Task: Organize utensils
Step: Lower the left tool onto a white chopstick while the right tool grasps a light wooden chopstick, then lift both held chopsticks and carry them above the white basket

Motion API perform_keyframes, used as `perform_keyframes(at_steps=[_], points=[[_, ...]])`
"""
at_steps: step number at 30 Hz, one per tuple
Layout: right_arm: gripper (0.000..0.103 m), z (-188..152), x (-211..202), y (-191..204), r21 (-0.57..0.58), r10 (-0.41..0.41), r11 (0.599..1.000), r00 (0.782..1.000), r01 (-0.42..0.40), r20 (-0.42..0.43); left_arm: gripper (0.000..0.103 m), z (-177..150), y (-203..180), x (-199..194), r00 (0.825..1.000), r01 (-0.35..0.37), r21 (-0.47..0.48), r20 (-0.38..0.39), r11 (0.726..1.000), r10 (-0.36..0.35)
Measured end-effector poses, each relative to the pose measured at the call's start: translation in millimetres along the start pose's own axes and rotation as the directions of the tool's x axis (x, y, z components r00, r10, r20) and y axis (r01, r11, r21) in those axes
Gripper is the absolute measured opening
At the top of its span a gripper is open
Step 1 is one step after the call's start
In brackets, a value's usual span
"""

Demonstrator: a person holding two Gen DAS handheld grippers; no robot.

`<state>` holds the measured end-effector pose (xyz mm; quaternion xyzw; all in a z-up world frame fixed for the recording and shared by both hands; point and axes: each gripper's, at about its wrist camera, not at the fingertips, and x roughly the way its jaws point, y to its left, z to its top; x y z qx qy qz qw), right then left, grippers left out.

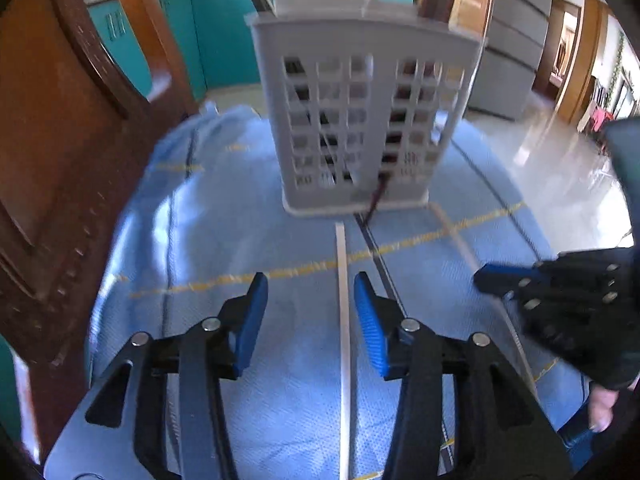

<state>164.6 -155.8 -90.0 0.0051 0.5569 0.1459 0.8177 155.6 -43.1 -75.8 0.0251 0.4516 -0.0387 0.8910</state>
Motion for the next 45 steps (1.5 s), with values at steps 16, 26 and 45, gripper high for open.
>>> perform_keyframes(at_steps=[16,26,45], points=[[0.028,-7,12,11,-0.088,-0.107,0.99,0.994,0.11,0.038,0.052,-11,-9,37,0.992,0.016,-0.007,-0.123,1.0,-0.017],[0.006,-6,7,9,-0.063,-0.039,0.997,0.998,0.042,0.052,0.007,-5,-5,35,0.992,0.012,-0.016,-0.127,1.0,-0.014],[0.006,-21,-159,-23,-0.094,0.203,0.979,0.841,-0.18,0.502,0.007,6,5,-94,0.972,0.109,-0.029,0.212,0.994,-0.1]])
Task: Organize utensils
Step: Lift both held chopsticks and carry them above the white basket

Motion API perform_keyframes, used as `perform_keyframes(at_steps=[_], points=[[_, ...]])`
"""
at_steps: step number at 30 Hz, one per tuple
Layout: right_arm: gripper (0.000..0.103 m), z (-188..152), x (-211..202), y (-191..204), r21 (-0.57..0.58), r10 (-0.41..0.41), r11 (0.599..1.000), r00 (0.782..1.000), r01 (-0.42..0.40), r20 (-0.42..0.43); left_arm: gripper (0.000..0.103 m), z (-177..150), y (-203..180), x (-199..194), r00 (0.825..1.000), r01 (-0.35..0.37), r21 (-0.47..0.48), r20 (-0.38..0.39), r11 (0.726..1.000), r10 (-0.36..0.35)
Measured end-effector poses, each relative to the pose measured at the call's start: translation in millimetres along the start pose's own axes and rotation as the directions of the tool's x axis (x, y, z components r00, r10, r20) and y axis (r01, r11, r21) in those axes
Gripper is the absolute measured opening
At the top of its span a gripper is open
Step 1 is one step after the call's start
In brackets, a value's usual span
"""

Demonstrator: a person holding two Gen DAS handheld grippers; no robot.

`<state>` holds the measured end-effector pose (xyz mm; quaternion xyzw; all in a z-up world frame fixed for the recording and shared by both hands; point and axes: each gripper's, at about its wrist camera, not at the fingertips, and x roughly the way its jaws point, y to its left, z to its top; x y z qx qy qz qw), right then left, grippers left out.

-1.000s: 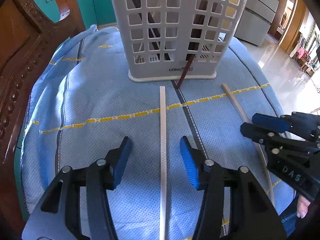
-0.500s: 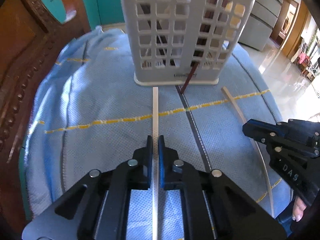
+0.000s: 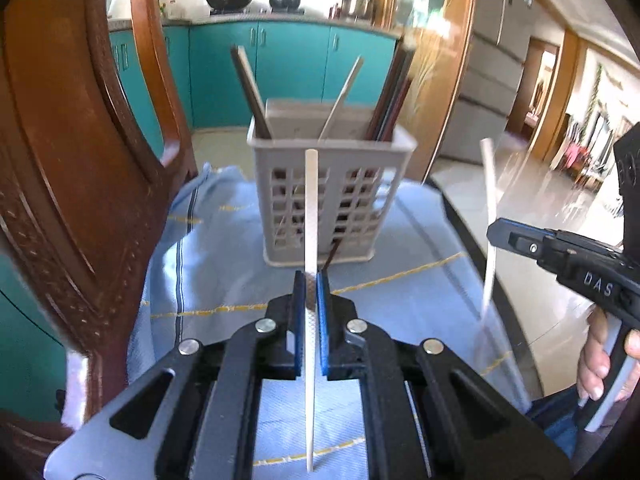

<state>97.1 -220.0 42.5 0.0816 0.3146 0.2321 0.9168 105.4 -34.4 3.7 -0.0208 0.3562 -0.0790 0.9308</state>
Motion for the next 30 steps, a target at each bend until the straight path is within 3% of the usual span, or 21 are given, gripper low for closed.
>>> perform_keyframes(at_steps=[6,14,17,22,26,30], points=[[0.006,48,-38,2,0.064,0.026,0.997,0.988,-0.036,0.153,0.007,31,-2,-58,0.991,0.049,-0.002,0.127,0.999,-0.048],[0.006,108,-33,4,0.16,0.011,0.985,0.942,-0.068,0.336,0.006,104,9,-101,0.947,0.093,-0.028,0.311,0.995,-0.08],[0.006,120,-17,4,0.182,-0.033,0.983,0.938,-0.032,0.346,0.006,123,18,-105,0.915,0.094,-0.073,0.4,0.993,-0.057],[0.006,136,5,0,0.211,-0.083,0.977,0.925,0.003,0.371,0.006,146,32,-91,0.892,0.138,-0.157,0.448,0.978,-0.053],[0.006,134,28,-3,0.188,-0.147,0.979,0.922,0.084,0.357,0.006,155,36,-79,0.873,0.102,-0.178,0.488,0.979,-0.002],[0.006,122,51,-5,0.164,-0.16,0.98,0.942,0.115,0.295,0.006,155,31,-43,0.892,0.009,-0.17,0.448,0.985,0.069]])
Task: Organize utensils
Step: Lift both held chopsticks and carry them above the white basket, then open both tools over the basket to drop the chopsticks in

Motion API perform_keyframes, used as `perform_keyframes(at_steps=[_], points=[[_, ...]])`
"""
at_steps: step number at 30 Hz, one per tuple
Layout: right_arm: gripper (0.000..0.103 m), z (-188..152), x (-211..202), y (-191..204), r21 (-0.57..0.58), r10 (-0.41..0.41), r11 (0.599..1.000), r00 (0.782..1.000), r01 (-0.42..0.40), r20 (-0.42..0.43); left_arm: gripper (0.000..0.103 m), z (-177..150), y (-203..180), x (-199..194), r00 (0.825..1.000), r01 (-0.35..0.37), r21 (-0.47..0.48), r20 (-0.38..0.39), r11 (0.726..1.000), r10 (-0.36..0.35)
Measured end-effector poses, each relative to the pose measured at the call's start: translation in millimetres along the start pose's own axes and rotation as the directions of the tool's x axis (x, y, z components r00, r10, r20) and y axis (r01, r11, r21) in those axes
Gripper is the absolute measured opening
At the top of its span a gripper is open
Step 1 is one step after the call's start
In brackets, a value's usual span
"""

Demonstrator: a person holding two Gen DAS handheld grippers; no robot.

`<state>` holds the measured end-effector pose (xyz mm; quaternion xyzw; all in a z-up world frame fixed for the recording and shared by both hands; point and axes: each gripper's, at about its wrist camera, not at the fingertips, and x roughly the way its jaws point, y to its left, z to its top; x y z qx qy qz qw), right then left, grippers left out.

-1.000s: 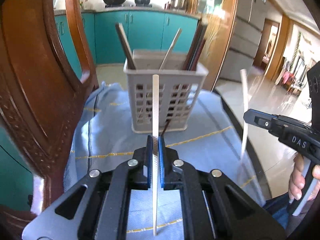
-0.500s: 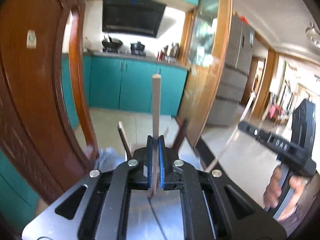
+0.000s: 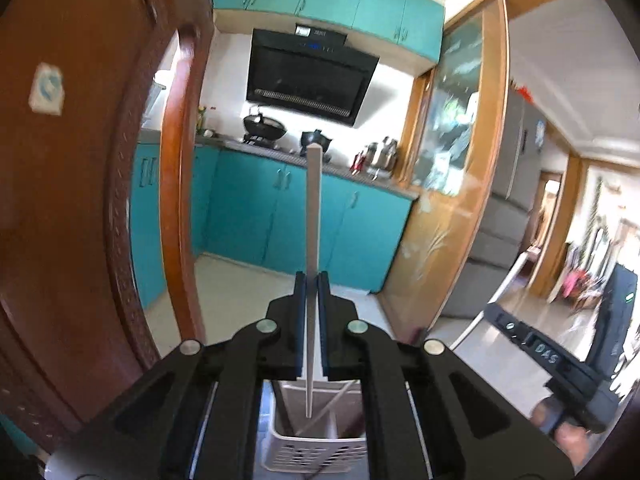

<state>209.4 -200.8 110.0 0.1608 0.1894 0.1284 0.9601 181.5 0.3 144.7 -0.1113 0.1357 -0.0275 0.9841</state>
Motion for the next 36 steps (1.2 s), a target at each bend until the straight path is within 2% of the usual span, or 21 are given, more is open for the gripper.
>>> perform_keyframes(at_steps=[9,13,17,24,29,32,36], points=[[0.006,-42,4,2,-0.092,-0.012,0.996,0.996,0.004,-0.086,0.006,-41,-1,42,0.988,-0.065,0.039,-0.138,0.997,0.07],[0.006,-55,0,9,-0.142,-0.006,0.99,0.995,-0.009,-0.105,0.007,-57,-1,49,0.981,-0.089,0.053,-0.165,0.995,0.097],[0.006,-65,-3,13,-0.157,0.004,0.987,0.992,-0.024,-0.123,0.007,-69,1,51,0.977,-0.084,0.061,-0.192,0.995,0.094],[0.007,-74,-7,21,-0.21,-0.008,0.978,0.993,-0.017,-0.116,0.007,-80,5,38,0.975,-0.084,0.078,-0.2,0.993,0.098],[0.027,-78,-16,16,-0.188,0.014,0.982,0.993,-0.036,-0.119,0.007,-83,6,34,0.977,-0.078,0.082,-0.195,0.994,0.093],[0.035,-81,-25,11,-0.177,0.025,0.983,0.993,-0.045,-0.112,0.009,-84,7,26,0.979,-0.073,0.087,-0.184,0.993,0.088],[0.047,-93,-41,7,-0.185,0.02,0.982,0.993,-0.042,-0.118,0.035,-88,8,11,0.986,-0.076,0.072,-0.144,0.994,0.086]])
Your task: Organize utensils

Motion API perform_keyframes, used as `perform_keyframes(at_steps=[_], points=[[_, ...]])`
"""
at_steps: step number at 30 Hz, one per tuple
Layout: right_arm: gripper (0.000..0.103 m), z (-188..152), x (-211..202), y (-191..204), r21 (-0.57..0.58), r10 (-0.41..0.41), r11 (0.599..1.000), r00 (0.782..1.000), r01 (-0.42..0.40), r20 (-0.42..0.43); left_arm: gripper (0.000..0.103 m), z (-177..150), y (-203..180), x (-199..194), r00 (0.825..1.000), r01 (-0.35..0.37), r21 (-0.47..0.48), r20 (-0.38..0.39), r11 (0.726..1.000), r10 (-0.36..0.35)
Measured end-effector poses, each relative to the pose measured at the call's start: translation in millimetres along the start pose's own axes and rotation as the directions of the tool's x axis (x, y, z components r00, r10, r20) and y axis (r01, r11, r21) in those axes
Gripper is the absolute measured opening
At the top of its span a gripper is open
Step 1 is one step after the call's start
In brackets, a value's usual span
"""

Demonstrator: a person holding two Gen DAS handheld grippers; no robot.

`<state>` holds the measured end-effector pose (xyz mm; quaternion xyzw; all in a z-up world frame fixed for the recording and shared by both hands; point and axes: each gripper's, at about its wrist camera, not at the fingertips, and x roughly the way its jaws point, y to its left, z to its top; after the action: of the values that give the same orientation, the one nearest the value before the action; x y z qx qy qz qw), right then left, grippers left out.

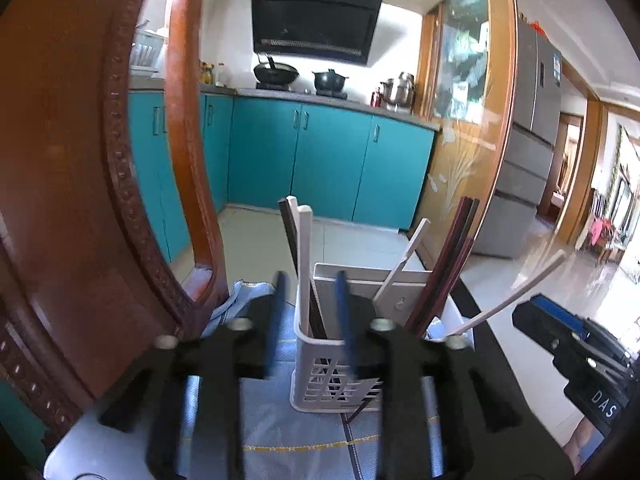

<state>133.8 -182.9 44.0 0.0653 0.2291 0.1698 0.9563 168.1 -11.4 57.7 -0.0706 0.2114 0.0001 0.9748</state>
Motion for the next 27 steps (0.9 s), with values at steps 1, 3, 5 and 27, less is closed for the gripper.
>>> perform_keyframes(at_steps=[1,3,5,27], points=[[0.051,-4,-3,0,-0.007,-0.006,1.0,1.0,0.006,-0.003,0.038,-4,1,-4,1.0,0.004,0.0,0.007,1.0,-0.004],[0.055,-17,-13,0,-0.021,-0.019,1.0,1.0,0.019,-0.01,0.041,-13,-2,-13,1.0,-0.002,0.032,0.015,0.999,0.002],[0.062,-29,-22,-1,-0.022,-0.028,0.999,0.999,0.028,-0.019,0.046,-22,-5,-22,1.0,-0.022,0.068,0.023,0.997,0.02],[0.1,-107,-108,31,-0.124,-0.142,0.98,0.981,0.158,0.133,0.099,-98,9,-119,0.995,0.009,0.096,0.102,0.995,-0.019]])
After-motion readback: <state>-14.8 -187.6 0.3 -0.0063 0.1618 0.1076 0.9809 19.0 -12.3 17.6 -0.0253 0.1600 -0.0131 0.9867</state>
